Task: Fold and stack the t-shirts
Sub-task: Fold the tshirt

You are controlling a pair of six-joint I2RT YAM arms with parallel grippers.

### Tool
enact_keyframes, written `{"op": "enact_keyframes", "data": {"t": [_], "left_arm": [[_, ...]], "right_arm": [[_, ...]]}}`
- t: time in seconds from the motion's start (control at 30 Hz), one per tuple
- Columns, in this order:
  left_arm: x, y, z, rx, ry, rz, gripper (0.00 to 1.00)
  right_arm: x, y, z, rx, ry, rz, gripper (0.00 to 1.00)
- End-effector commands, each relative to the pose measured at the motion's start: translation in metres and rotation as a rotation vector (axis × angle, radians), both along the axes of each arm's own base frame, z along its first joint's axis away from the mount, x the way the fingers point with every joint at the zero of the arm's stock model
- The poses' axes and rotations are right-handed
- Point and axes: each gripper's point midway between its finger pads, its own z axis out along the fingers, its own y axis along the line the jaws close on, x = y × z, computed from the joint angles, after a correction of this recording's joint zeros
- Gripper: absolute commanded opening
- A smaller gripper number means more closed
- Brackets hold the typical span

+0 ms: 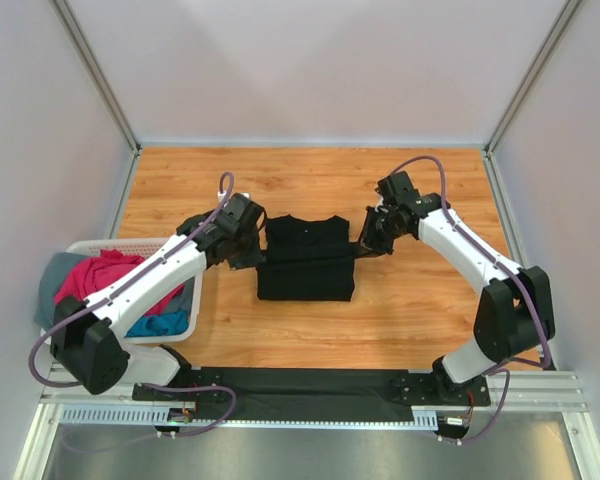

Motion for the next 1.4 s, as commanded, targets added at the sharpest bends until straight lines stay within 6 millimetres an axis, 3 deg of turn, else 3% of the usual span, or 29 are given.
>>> {"op": "enact_keyframes", "data": {"t": [0.0, 0.13, 0.3, 0.4, 0.53, 0.57, 0.6, 0.67, 0.7, 0.73, 0.77, 0.8, 0.87, 0.9, 0.93, 1.03, 1.07, 1.1, 1.13, 1.17, 1.2, 1.23, 1.27, 1.3, 1.37], "left_arm": [[0.019, 0.013, -0.002, 0.063, -0.013, 0.017, 0.00], [0.039, 0.008, -0.003, 0.036, -0.013, 0.021, 0.00], [0.062, 0.006, -0.005, 0.056, 0.000, 0.024, 0.00], [0.076, 0.005, -0.009, 0.046, 0.004, 0.037, 0.00], [0.104, 0.011, -0.024, 0.064, 0.015, 0.074, 0.00], [0.110, 0.011, -0.026, 0.057, 0.018, 0.074, 0.00], [0.119, 0.010, -0.026, 0.052, 0.008, 0.060, 0.01], [0.143, 0.009, -0.035, 0.045, -0.006, 0.049, 0.08], [0.153, 0.010, -0.035, 0.059, -0.024, 0.028, 0.27], [0.174, 0.009, -0.022, 0.047, -0.080, 0.031, 0.38], [0.185, 0.012, -0.031, 0.068, -0.068, 0.038, 0.44], [0.194, 0.014, -0.028, 0.073, -0.078, 0.046, 0.49], [0.215, 0.021, -0.010, 0.092, -0.090, 0.062, 0.58], [0.223, 0.023, 0.012, 0.095, -0.115, 0.059, 0.63], [0.224, 0.024, 0.025, 0.096, -0.133, 0.055, 0.64], [0.212, 0.013, 0.053, 0.012, -0.165, 0.026, 0.69], [0.197, 0.003, 0.082, -0.084, -0.206, 0.017, 0.70], [0.185, -0.005, 0.087, -0.128, -0.217, 0.004, 0.75], [0.164, -0.015, 0.091, -0.171, -0.249, -0.013, 0.77], [0.151, -0.023, 0.090, -0.217, -0.247, -0.001, 0.78], [0.141, -0.030, 0.089, -0.255, -0.254, -0.012, 0.79], [0.123, -0.043, 0.082, -0.319, -0.258, -0.051, 0.79], [0.115, -0.050, 0.079, -0.362, -0.256, -0.060, 0.79], [0.108, -0.056, 0.063, -0.414, -0.243, -0.052, 0.77], [0.101, -0.057, 0.056, -0.457, -0.244, -0.037, 0.74]], "right_arm": [[0.038, -0.014, 0.002, -0.053, -0.082, -0.060, 0.00], [0.056, -0.013, -0.008, -0.051, -0.052, -0.060, 0.00], [0.082, -0.003, -0.001, -0.027, -0.080, -0.056, 0.01], [0.093, 0.001, -0.011, -0.029, -0.061, -0.046, 0.01], [0.122, 0.002, -0.024, -0.022, -0.057, -0.060, 0.00], [0.128, 0.003, -0.024, -0.014, -0.058, -0.062, 0.02], [0.133, 0.005, -0.026, 0.000, -0.052, -0.056, 0.13], [0.151, 0.007, -0.029, 0.021, -0.058, -0.065, 0.27], [0.161, 0.009, -0.028, 0.036, -0.081, -0.076, 0.37], [0.171, 0.008, -0.030, 0.052, -0.087, -0.094, 0.42], [0.181, 0.011, -0.025, 0.074, -0.112, -0.099, 0.44], [0.200, 0.019, -0.002, 0.127, -0.179, -0.090, 0.49], [0.219, 0.022, 0.007, 0.158, -0.194, -0.077, 0.57], [0.232, 0.025, 0.031, 0.177, -0.225, -0.066, 0.65], [0.235, 0.025, 0.041, 0.175, -0.239, -0.056, 0.77], [0.226, 0.023, 0.071, 0.179, -0.287, -0.037, 0.86], [0.219, 0.023, 0.073, 0.189, -0.289, -0.038, 1.00], [0.219, 0.029, 0.087, 0.244, -0.339, -0.035, 1.00], [0.191, 0.029, 0.073, 0.262, -0.295, -0.035, 1.00], [0.190, 0.037, 0.087, 0.328, -0.372, -0.019, 1.00], [0.173, 0.040, 0.101, 0.374, -0.394, -0.022, 1.00], [0.154, 0.043, 0.072, 0.382, -0.336, -0.019, 1.00], [0.146, 0.046, 0.068, 0.398, -0.337, -0.008, 1.00], [0.141, 0.051, 0.076, 0.429, -0.376, 0.013, 1.00], [0.125, 0.060, 0.056, 0.429, -0.337, 0.040, 1.00]]}}
